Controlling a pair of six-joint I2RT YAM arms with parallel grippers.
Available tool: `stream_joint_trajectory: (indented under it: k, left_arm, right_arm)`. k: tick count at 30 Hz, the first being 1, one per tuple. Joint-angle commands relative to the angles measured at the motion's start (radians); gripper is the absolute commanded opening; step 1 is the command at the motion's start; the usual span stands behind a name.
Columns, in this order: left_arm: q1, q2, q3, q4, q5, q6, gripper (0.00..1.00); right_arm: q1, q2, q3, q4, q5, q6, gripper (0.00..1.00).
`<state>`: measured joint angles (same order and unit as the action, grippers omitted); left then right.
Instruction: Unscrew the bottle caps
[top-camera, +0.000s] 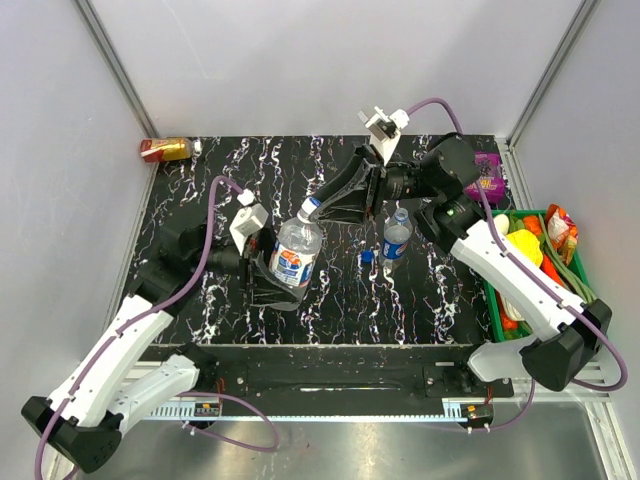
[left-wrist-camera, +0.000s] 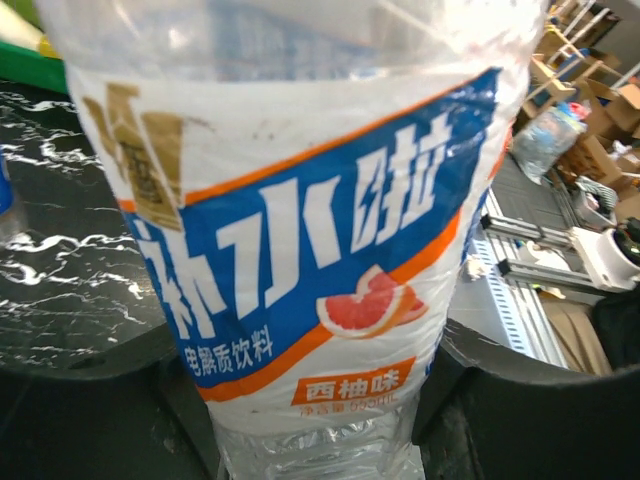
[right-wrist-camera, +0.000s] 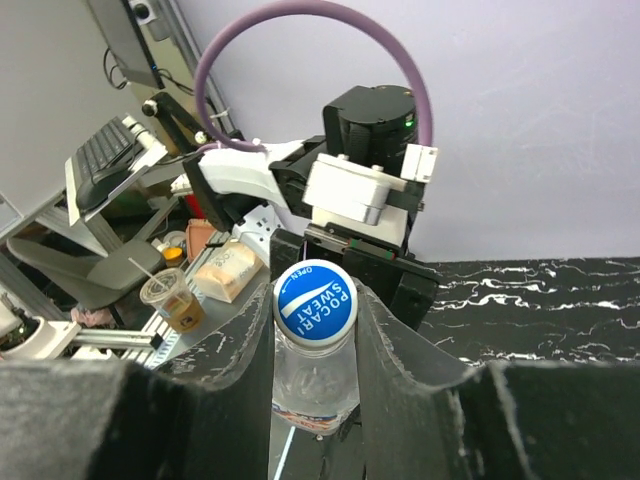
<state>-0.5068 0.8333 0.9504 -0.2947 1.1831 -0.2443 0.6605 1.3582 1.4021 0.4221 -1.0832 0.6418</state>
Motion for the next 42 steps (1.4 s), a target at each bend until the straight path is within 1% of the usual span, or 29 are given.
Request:
stream_joint_trajectory:
  k: [1,2,6,13,17,25,28,31,34,36,42]
  left_arm:
    - [0.007,-0.016,0.004,0.290,0.190,-0.124,0.00]
    - [0.005,-0.013,0.002,0.314,0.191,-0.133,0.00]
    - [0.007,-0.007,0.002,0.296,0.175,-0.118,0.00]
    - [0.007,0.003,0.022,0.128,0.135,0.009,0.00]
    - [0.007,0.003,0.027,0.071,0.108,0.054,0.00]
    - [0.008,0.013,0.031,-0.020,0.059,0.111,0.00]
    - [0.007,0.013,0.037,-0.053,0.032,0.138,0.00]
    - [0.007,0.012,0.044,-0.081,-0.014,0.157,0.00]
    - [0.007,0.006,0.057,-0.125,-0.101,0.186,0.00]
    - [0.007,-0.005,0.063,-0.149,-0.204,0.198,0.00]
    - [0.007,-0.060,0.051,-0.201,-0.649,0.203,0.00]
  right_arm:
    - [0.004,-0.018,-0.023,0.075,-0.055,0.019,0.00]
    - [0.002,-0.018,-0.023,0.081,-0.057,0.025,0.00]
    - [0.002,-0.016,-0.023,0.083,-0.049,0.030,0.00]
    - [-0.002,-0.027,-0.041,0.081,-0.012,0.024,0.00]
    - [-0.022,-0.062,-0.074,0.093,0.069,0.027,0.00]
    - [-0.068,-0.180,-0.159,0.099,0.328,0.032,0.00]
    - [-0.073,-0.202,-0.178,0.081,0.379,0.018,0.00]
    - [-0.076,-0.203,-0.176,0.041,0.391,-0.002,0.00]
    - [-0.076,-0.197,-0.176,0.003,0.399,-0.014,0.00]
    - [-0.075,-0.191,-0.176,-0.031,0.408,-0.025,0.00]
    - [-0.078,-0.136,-0.161,-0.201,0.479,-0.086,0.00]
